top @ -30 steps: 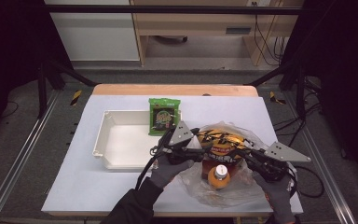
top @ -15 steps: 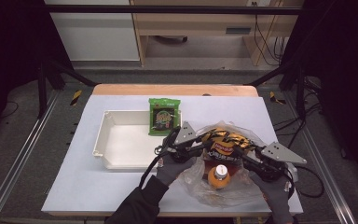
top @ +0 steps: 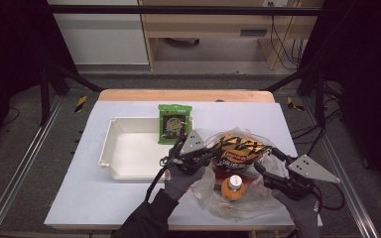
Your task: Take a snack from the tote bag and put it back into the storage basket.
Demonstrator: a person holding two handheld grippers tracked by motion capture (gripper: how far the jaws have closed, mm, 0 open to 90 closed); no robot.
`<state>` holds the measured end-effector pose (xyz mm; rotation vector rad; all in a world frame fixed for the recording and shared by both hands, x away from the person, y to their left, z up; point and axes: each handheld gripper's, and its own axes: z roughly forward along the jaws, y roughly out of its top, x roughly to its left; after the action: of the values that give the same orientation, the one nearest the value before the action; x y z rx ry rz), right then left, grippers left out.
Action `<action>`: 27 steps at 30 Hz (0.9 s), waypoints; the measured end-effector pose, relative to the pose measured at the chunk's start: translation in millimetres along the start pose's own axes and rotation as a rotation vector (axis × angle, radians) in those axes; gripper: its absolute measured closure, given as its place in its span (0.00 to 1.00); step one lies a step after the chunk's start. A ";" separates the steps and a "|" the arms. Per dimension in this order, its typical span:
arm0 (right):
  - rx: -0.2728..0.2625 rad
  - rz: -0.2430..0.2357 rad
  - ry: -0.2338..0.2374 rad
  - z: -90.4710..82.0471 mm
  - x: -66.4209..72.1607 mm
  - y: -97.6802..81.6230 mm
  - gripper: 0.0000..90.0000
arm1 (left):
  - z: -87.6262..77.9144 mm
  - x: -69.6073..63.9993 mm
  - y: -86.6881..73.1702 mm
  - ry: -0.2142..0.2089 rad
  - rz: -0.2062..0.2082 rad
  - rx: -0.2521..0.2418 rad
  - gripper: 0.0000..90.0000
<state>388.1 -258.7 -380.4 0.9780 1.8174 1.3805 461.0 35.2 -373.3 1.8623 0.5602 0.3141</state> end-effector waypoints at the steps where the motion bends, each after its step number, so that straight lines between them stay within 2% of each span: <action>1: 0.000 0.000 0.000 0.0 0.0 0.0 0.34 | 0.0 0.0 0.0 0.000 0.000 0.000 0.99; 2: -0.009 0.000 -0.010 -4.7 -2.0 0.5 0.34 | -6.1 1.3 2.8 -0.006 -0.010 -0.020 0.99; 7: -0.008 0.017 -0.016 -7.8 -6.5 -1.6 0.35 | -18.2 1.2 11.1 -0.024 -0.013 -0.049 0.99; 15: 0.026 0.010 -0.035 0.2 -4.6 -7.0 0.39 | -34.8 -4.2 30.2 -0.049 -0.003 -0.091 0.99; 18: 0.047 0.020 -0.037 4.5 -5.1 -10.7 0.39 | -43.4 -2.7 39.1 -0.063 -0.022 -0.120 0.99; 27: 0.061 0.020 -0.034 7.7 -5.1 -13.5 0.39 | -59.6 -4.8 57.2 -0.077 -0.026 -0.154 0.99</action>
<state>394.8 -261.5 -395.0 1.0479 1.8383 1.3196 441.8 65.0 -298.6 1.7101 0.4936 0.2594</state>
